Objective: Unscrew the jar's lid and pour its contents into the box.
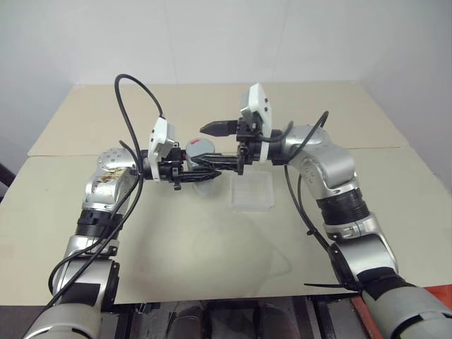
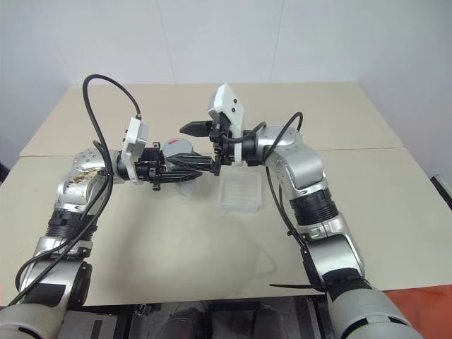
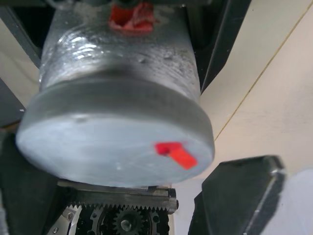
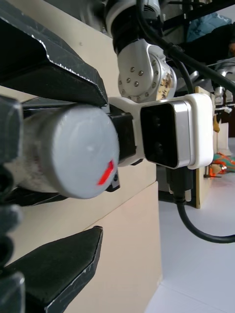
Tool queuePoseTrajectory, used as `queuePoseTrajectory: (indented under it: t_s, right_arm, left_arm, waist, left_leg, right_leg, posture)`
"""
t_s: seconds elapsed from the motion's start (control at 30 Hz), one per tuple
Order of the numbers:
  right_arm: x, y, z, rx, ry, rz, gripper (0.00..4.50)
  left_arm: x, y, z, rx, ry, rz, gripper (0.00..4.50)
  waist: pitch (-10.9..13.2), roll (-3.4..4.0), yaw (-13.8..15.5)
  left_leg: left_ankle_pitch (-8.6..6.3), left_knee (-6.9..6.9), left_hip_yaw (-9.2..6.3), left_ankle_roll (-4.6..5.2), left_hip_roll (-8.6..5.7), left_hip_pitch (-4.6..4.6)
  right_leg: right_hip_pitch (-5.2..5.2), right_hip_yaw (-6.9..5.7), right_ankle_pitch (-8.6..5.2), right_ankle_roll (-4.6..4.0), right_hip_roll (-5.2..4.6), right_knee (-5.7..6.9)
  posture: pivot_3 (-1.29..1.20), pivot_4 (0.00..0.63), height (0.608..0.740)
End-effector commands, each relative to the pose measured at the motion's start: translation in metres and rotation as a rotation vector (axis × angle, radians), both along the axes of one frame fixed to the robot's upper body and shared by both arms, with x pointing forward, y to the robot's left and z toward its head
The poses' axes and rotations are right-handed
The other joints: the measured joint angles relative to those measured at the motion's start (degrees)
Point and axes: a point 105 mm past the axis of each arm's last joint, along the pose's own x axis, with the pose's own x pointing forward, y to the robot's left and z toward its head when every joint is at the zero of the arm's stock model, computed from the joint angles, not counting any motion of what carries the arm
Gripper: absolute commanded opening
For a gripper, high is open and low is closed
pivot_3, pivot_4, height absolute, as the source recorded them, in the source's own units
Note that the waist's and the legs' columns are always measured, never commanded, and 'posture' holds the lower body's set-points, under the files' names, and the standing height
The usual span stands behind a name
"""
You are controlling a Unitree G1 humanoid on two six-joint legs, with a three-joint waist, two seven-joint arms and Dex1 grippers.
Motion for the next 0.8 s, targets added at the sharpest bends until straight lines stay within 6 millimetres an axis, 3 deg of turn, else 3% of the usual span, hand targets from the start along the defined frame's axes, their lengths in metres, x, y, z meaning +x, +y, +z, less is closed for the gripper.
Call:
queuePoseTrajectory:
  t_s: [0.03,0.57,0.8]
  right_arm:
    - [0.006,-0.017,0.011,0.035,-0.041,-0.054,4.46]
    - [0.004,-0.036,0.011,0.026,-0.054,-0.062,4.46]
    - [-0.009,-0.039,0.011,0.011,-0.066,-0.008,4.46]
  left_arm:
    - [-0.004,0.002,0.013,-0.008,-0.053,-0.023,2.03]
    - [-0.004,0.005,0.013,-0.006,-0.047,-0.016,2.03]
    - [-0.002,0.005,0.013,-0.005,-0.049,-0.012,2.03]
  waist:
    - [0.0,0.00,0.0]
    - [0.0,0.00,0.2]
    - [0.0,0.00,0.4]
  left_leg:
    - [0.00,0.00,0.00,0.00,0.00,0.00]
    - [0.00,0.00,0.00,0.00,0.02,-0.01]
    - [0.00,0.00,0.00,0.00,0.02,-0.02]
  right_leg:
    - [0.00,0.00,0.00,0.00,0.00,0.00]
    - [0.00,0.00,0.00,0.00,0.00,-0.01]
    - [0.00,0.01,0.00,0.00,0.00,-0.02]
  posture:
    - [0.00,0.150,0.740]
    - [0.00,0.150,0.740]
    - [0.00,0.150,0.740]
